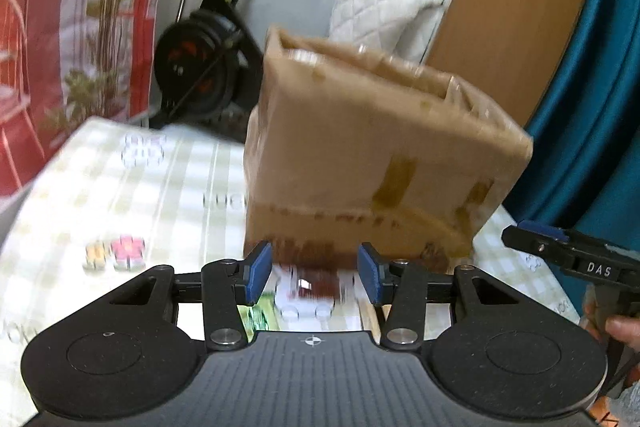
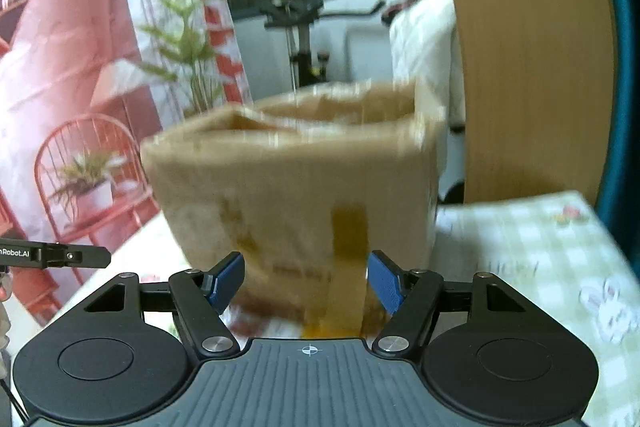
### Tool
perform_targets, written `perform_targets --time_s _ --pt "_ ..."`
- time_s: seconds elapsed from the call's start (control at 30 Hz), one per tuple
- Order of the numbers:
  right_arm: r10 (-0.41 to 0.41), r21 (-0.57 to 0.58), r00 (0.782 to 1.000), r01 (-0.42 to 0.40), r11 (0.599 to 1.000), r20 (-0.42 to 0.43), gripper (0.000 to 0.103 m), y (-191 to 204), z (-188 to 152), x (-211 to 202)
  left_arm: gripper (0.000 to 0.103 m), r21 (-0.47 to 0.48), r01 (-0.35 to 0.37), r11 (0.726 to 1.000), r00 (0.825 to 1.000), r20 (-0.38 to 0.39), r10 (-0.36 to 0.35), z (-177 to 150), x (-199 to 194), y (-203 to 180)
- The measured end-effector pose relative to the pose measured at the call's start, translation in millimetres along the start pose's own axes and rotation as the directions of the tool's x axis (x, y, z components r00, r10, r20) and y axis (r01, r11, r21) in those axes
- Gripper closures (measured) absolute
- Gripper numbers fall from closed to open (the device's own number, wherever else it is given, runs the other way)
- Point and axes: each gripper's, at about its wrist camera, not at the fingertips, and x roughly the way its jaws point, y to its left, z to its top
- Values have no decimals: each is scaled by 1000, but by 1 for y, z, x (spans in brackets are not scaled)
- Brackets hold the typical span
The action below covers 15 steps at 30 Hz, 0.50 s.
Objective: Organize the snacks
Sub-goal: 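Lower the left tool to a brown clear packet while the right tool grasps the yellow cake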
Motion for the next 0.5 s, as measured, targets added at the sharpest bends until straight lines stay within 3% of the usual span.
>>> perform_targets --time_s 0.5 --pt "-48 43 978 58 997 -202 40 -13 -53 62 54 -43 -18 999 998 -53 15 -17 32 19"
